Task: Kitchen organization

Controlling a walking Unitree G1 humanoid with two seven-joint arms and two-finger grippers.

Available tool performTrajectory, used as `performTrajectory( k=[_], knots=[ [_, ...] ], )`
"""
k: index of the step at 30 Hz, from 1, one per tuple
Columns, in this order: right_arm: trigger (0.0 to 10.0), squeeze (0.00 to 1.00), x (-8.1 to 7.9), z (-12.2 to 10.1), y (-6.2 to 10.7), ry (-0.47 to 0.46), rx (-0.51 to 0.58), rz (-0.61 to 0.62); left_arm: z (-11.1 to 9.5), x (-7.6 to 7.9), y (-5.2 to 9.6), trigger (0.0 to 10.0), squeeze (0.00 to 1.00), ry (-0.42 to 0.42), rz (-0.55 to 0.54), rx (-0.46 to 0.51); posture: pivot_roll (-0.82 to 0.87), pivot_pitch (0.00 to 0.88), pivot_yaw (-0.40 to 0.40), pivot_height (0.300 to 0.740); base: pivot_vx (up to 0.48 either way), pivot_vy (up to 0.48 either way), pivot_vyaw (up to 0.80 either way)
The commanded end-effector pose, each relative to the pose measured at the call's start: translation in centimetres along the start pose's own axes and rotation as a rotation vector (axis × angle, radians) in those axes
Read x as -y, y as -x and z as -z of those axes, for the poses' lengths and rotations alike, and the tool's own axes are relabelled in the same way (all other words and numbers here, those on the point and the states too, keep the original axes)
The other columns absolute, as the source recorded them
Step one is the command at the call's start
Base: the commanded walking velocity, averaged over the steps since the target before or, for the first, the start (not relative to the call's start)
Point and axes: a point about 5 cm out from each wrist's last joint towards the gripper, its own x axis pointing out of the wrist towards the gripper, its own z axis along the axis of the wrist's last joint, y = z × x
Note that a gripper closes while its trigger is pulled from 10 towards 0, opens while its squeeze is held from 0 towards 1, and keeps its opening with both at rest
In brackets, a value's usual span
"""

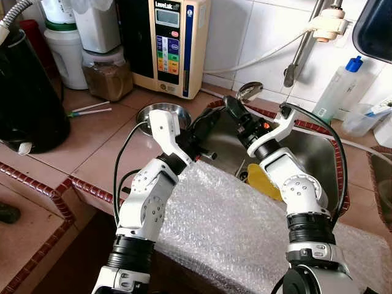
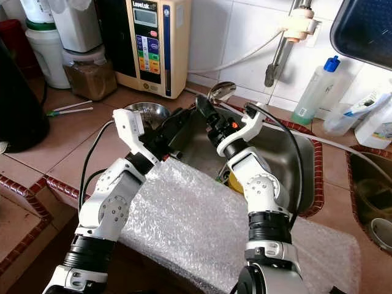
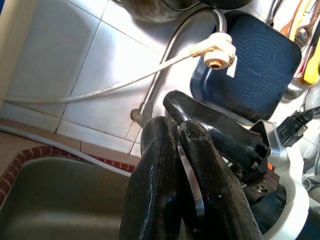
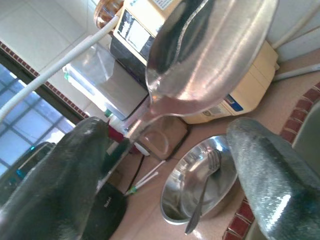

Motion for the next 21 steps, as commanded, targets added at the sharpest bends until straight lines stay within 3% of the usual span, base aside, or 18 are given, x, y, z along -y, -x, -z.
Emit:
performTrajectory(
  k=[1,21],
  knots=[
    [0.0,0.00,-0.5,-0.6,-0.7,-0.005,0.027,-0.009,0.2,0.6,-0.2,0.0,0.00,0.003,0.034,-0.013,0.03,0.000,-0.045,0.740,0.000,0.000,0.00],
    [0.0,0.00,0.4,-0.6,-1.8,-0.004,0.058,0.083,0.4,0.7,0.0,0.0,0.00,0.005,0.036,-0.021,0.04,0.000,-0.053,0.740,0.000,0.000,0.00]
  ],
)
